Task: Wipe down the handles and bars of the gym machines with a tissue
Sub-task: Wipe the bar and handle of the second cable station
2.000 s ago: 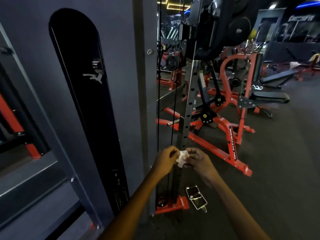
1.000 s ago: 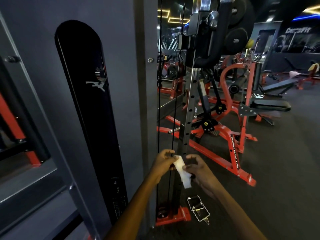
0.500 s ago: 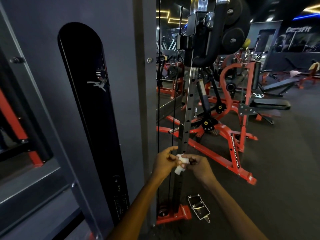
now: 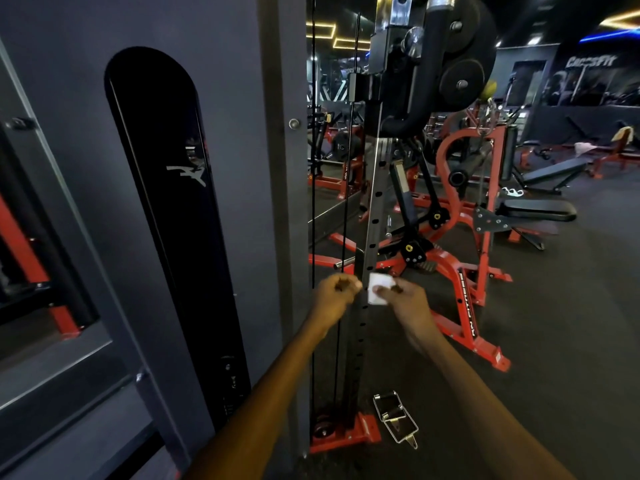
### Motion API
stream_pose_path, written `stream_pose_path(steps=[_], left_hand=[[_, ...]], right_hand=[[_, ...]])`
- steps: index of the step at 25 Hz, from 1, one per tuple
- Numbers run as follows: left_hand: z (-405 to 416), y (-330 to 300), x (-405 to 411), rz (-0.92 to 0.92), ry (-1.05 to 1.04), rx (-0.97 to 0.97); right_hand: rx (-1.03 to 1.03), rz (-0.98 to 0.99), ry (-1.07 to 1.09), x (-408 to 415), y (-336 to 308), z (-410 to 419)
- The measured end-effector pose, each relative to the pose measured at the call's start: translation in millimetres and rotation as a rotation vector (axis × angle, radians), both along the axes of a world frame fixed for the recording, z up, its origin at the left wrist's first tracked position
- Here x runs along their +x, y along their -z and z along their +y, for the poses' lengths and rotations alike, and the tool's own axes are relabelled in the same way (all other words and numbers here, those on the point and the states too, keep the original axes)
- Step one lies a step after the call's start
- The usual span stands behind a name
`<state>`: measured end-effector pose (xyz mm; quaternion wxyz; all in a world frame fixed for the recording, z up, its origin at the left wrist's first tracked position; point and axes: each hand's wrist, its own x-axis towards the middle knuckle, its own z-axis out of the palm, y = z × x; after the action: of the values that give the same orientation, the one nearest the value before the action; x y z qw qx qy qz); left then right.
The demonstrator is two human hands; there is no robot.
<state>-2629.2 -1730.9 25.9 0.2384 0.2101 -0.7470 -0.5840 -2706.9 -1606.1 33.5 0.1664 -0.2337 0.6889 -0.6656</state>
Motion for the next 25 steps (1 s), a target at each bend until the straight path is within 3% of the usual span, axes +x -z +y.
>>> stream_pose_path(steps=[3, 6, 11, 15, 19, 22, 25], left_hand=[[-15, -37, -23, 0.042, -0.113, -0.069], [-26, -81, -47, 0.145, -0.245, -0.183], [-41, -162, -105, 0.349, -0.261, -0.351], [-67, -206, -166, 0.468, -0.264, -0.502], [-105, -253, -224, 0.549, -0.256, -0.635], [-132, -289, -260, 0.611, -0.234, -0.740], [-148, -303, -296, 0.646, -0.047, -0.829]], right_hand=[[-0.065, 0.051, 0.169, -35, -36, -2], [-0.078, 0.336, 0.294, -70, -90, -1], [-0.267, 0.673, 0.443, -107, -202, -3], [-0.202, 0.906, 0.559, -124, -261, -9], [-0.188, 1.390, 0.761, -138, -315, -33], [0.083, 1.926, 0.614, -157, -344, -54], [0.486, 2.113, 0.543, -173, -342, -62]])
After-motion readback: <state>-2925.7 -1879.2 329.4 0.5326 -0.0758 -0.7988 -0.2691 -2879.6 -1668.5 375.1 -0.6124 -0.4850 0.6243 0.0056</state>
